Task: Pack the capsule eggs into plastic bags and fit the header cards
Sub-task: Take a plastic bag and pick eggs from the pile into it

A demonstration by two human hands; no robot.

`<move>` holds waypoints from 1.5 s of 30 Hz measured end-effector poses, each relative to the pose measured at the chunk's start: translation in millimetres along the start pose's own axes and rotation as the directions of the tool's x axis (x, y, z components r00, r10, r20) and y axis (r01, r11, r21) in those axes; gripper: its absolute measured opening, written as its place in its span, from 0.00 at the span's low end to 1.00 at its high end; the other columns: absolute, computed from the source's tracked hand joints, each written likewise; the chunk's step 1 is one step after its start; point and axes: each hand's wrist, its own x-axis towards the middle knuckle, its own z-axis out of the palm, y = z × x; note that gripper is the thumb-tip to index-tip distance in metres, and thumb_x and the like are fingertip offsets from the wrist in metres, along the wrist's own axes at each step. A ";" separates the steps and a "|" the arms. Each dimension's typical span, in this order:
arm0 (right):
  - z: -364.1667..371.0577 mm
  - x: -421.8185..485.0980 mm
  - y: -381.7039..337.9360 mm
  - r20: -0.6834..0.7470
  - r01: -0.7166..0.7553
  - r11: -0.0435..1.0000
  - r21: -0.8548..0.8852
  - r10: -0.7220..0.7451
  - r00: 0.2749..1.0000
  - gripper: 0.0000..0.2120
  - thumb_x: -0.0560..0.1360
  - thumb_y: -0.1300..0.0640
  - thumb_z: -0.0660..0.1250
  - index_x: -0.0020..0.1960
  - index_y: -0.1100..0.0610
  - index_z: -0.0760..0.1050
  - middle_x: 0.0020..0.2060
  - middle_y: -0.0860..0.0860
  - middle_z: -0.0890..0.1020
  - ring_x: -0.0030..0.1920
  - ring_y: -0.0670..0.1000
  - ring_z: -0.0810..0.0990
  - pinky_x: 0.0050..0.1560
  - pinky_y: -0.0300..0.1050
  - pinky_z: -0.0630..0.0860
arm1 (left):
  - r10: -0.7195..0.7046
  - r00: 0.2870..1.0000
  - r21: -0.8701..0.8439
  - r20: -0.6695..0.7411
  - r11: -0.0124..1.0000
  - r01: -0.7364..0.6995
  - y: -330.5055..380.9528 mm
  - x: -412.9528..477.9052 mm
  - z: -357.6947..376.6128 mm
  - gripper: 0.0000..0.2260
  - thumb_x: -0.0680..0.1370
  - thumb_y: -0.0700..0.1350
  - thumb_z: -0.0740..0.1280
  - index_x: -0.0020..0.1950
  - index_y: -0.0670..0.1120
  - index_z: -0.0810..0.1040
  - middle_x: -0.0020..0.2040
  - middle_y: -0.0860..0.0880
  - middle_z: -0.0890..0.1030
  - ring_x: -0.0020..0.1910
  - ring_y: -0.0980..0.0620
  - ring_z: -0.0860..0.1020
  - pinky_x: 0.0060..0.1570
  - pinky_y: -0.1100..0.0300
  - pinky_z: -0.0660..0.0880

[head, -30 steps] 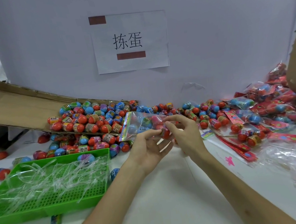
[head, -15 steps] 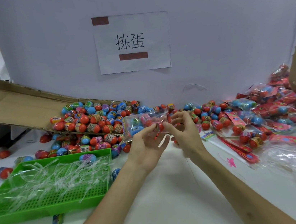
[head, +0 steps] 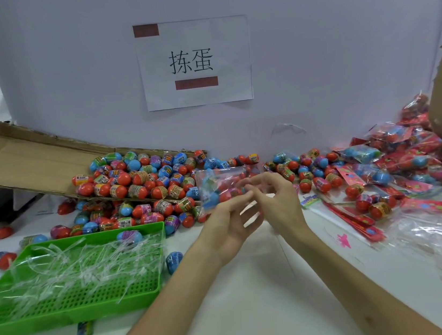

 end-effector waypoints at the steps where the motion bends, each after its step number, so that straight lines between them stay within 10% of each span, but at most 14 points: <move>1: -1.4 0.6 -0.8 -0.026 -0.006 1.000 0.012 0.006 1.000 0.06 0.78 0.58 0.71 0.48 0.48 0.85 0.48 0.47 0.84 0.49 0.48 0.82 0.50 0.45 0.80 | -0.008 1.000 0.030 0.006 1.000 0.008 -0.9 -0.4 1.2 0.06 0.77 0.44 0.71 0.52 0.46 0.86 0.57 0.45 0.84 0.59 0.49 0.82 0.56 0.56 0.80; 9: -18.0 13.2 -9.3 -0.156 -0.065 0.964 0.257 0.108 0.982 0.08 0.81 0.61 0.67 0.46 0.52 0.83 0.46 0.54 0.86 0.51 0.60 0.85 0.51 0.61 0.83 | -0.069 0.987 -0.029 -0.146 0.997 0.065 0.1 3.3 -0.3 0.03 0.68 0.45 0.77 0.39 0.48 0.88 0.50 0.46 0.83 0.55 0.47 0.83 0.56 0.52 0.81; 15: -35.9 21.8 -10.2 -0.174 -0.109 0.916 0.385 0.188 0.967 0.10 0.81 0.63 0.64 0.45 0.56 0.81 0.36 0.45 0.86 0.34 0.47 0.85 0.28 0.43 0.79 | -0.011 0.956 -0.080 -0.294 0.997 -0.013 0.9 8.1 -6.9 0.04 0.77 0.37 0.67 0.51 0.43 0.78 0.60 0.41 0.77 0.60 0.43 0.78 0.65 0.46 0.76; 21: -51.2 28.2 -9.9 0.081 -0.222 0.857 0.466 0.208 0.975 0.17 0.79 0.63 0.62 0.36 0.52 0.83 0.34 0.49 0.84 0.35 0.48 0.82 0.33 0.44 0.76 | 0.199 0.960 0.395 -0.196 0.912 -0.108 3.7 3.1 -1.9 0.40 0.61 0.43 0.67 0.75 0.51 0.69 0.65 0.51 0.78 0.68 0.48 0.74 0.66 0.50 0.68; 28: -53.9 29.8 -5.5 0.403 -0.307 0.894 0.328 0.161 0.901 0.11 0.72 0.53 0.67 0.44 0.60 0.80 0.44 0.60 0.81 0.45 0.56 0.80 0.41 0.45 0.78 | 0.227 0.973 0.631 0.052 0.747 -0.208 5.7 5.7 -3.7 0.16 0.71 0.48 0.72 0.59 0.51 0.82 0.51 0.50 0.87 0.49 0.57 0.84 0.48 0.66 0.78; 36: -54.0 32.1 -2.6 0.388 -0.398 0.802 0.445 0.228 0.893 0.26 0.77 0.35 0.61 0.59 0.56 0.79 0.55 0.57 0.84 0.53 0.58 0.83 0.48 0.53 0.80 | 0.387 0.896 0.472 -0.215 0.845 -0.252 9.7 8.2 -11.4 0.02 0.82 0.39 0.69 0.52 0.45 0.81 0.47 0.47 0.88 0.42 0.49 0.87 0.39 0.56 0.84; 45: -24.9 20.0 7.3 0.205 -0.308 0.932 0.189 0.269 0.941 0.07 0.75 0.60 0.75 0.53 0.57 0.81 0.47 0.58 0.86 0.45 0.57 0.87 0.43 0.51 0.84 | 0.213 0.940 0.500 -0.266 0.864 -0.055 5.1 13.1 -7.2 0.18 0.83 0.60 0.62 0.61 0.49 0.80 0.55 0.50 0.86 0.52 0.51 0.85 0.50 0.54 0.77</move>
